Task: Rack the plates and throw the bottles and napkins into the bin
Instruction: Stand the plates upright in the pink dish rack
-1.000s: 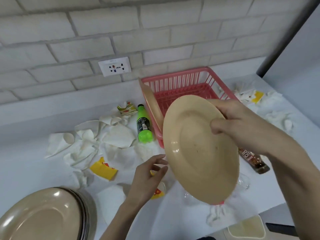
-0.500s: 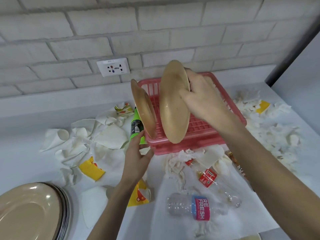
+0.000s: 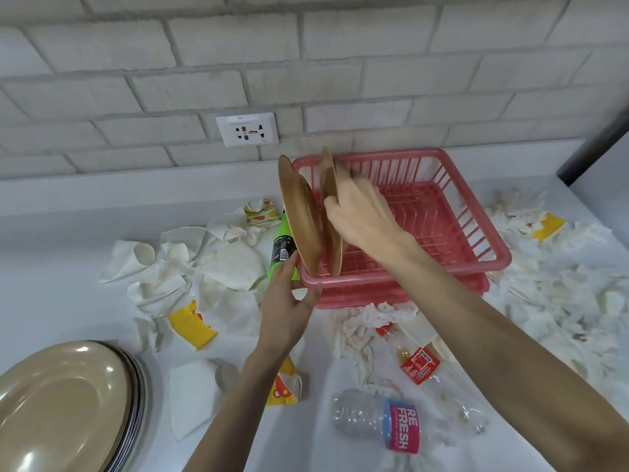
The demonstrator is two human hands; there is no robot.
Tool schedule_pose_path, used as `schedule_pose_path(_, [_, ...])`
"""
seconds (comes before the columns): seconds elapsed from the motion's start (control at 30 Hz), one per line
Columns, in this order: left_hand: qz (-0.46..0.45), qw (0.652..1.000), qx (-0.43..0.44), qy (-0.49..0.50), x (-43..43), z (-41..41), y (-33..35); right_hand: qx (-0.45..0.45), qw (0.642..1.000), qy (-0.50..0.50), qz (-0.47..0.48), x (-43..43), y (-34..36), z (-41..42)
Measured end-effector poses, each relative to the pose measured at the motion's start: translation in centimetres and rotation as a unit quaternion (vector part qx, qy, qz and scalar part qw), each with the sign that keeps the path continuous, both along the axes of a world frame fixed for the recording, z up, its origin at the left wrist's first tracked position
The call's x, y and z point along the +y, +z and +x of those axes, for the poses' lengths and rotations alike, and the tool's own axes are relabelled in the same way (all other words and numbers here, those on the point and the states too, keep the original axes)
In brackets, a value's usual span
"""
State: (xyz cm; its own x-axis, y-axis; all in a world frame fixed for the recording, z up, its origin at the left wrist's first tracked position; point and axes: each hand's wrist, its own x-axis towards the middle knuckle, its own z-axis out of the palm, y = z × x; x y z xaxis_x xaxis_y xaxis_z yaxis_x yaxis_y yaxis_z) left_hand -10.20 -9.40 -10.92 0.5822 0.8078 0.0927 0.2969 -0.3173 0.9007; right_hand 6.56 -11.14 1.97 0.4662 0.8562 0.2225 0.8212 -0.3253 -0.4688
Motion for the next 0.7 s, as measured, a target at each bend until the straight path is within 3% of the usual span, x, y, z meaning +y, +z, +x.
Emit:
schedule_pose_path(0.33, [0.008, 1.0, -0.007, -0.002, 0.3, -0.1, -0.4, -0.036, 0.999, -0.014, -0.001, 0.0, -1.9, -0.9])
schedule_pose_path(0.7, [0.007, 1.0, -0.012, -0.002, 0.2, -0.2, -0.2, -0.004, 1.0, 0.009, 0.008, -0.8, -2.5, -0.3])
